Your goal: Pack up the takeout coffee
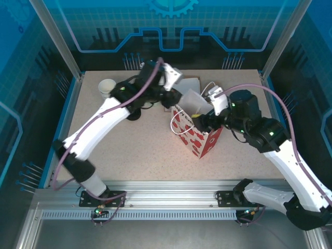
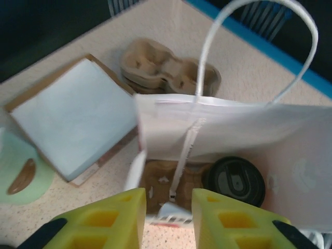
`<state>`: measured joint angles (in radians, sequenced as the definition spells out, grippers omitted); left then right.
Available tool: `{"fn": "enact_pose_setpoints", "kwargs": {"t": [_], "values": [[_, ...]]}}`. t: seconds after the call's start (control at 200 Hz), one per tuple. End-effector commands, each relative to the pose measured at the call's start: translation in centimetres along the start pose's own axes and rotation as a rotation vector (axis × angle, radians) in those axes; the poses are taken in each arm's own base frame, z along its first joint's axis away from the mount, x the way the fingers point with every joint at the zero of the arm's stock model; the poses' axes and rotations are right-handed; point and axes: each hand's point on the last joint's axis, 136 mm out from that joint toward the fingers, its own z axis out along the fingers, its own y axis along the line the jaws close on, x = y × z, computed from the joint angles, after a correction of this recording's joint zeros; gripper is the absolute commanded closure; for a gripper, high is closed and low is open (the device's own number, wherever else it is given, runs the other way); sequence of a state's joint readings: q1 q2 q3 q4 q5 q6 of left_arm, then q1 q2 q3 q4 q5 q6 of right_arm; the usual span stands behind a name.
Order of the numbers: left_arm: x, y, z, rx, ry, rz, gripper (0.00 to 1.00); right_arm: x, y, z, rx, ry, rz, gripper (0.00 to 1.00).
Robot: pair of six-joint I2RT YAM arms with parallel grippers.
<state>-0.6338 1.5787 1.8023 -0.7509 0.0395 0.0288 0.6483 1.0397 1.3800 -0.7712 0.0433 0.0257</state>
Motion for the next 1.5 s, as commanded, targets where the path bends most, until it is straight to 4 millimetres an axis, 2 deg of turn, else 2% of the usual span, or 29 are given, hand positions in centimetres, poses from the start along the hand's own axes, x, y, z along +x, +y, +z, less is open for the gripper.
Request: {"fn": "enact_pose_setpoints", "kwargs": {"t": [0.0, 0.1, 0.175, 0.24, 0.35, 0.46, 0.55, 0.665, 0.795, 0.905, 1.03, 1.146, 1.496], "values": [[-1.7, 4.4, -4.4, -0.075, -0.207, -0.156, 0.65, -1.9, 4.6, 1.7, -0.158, -0.044, -0.085, 0.08], [0.4, 10.0, -6.8, -0.187, -0.292, -0.321, 0.6, -3.0, 6.9, 3.6, -0.2, -0.03, -0.144, 0.08], [2.1, 12.5, -7.8, -0.251, -0.311, -0.384, 0.55, -3.5, 7.6, 4.7, -0.203, -0.021, -0.167, 0.08], [3.1, 12.9, -7.6, -0.265, -0.295, -0.393, 0.46, -3.7, 6.9, 5.4, -0.161, -0.01, -0.167, 0.08], [4.8, 12.9, -5.9, -0.244, -0.236, -0.407, 0.35, -3.3, 4.8, 5.8, -0.062, 0.015, -0.16, 0.08], [5.9, 13.1, -4.4, -0.233, -0.217, -0.411, 0.25, -3.2, 2.3, 4.7, -0.002, 0.0, -0.109, 0.07], [6.2, 13.3, -2.8, -0.208, -0.199, -0.416, 0.22, -3.0, 1.1, 3.8, 0.009, -0.001, -0.073, 0.07], [6.7, 13.1, 0.6, -0.159, -0.099, -0.419, 0.23, -3.1, 0.3, 2.7, 0.035, -0.011, -0.076, 0.06], [7.6, 12.1, 4.5, -0.152, -0.01, -0.35, 0.25, -2.7, -1.0, 2.0, 0.076, -0.007, -0.056, 0.06], [8.1, 11.2, 6.7, -0.114, 0.02, -0.349, 0.29, -2.6, -2.6, 0.9, 0.122, -0.015, -0.02, 0.06], [8.8, 10.2, 9.8, -0.098, 0.077, -0.314, 0.33, -2.9, -3.3, -0.2, 0.133, -0.045, 0.004, 0.06], [9.7, 10.7, 12.7, -0.135, 0.144, -0.289, 0.4, -2.9, -3.4, -0.2, 0.127, -0.04, 0.009, 0.06], [9.3, 12.4, 18.5, -0.166, 0.205, -0.214, 0.5, -2.6, -3.3, -0.6, 0.124, -0.027, 0.012, 0.06]]}}
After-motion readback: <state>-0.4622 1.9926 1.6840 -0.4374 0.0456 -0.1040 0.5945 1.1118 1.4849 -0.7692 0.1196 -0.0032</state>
